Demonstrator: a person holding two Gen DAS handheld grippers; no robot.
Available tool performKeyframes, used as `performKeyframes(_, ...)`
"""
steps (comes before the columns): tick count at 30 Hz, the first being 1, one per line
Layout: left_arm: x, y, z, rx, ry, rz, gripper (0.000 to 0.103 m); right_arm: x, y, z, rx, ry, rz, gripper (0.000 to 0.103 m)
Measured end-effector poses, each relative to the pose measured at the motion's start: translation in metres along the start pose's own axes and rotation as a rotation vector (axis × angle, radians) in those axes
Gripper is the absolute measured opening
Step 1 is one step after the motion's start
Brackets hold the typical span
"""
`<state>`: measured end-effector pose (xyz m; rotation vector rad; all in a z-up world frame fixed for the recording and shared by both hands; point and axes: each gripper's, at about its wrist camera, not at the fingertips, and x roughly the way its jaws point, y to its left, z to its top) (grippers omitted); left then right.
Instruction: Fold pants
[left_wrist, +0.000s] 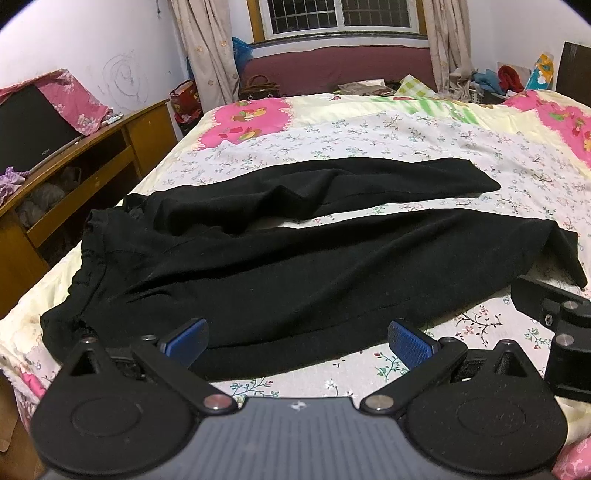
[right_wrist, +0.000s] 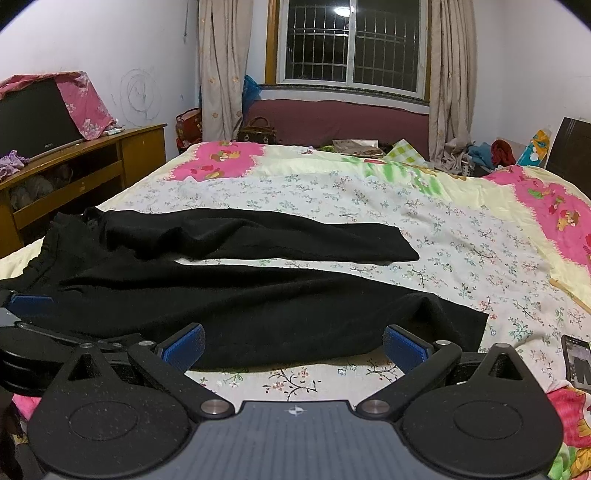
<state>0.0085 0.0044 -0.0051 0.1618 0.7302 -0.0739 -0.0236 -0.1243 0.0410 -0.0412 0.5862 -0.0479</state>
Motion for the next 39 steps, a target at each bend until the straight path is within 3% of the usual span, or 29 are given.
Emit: performKeyframes(39,-0.0081,-0.0026,-0.0002,-0.010,-0.009,-0.032,0.103,0.0088,-0.0075,-0.0071,0.000,0.044,-0.061,0.094)
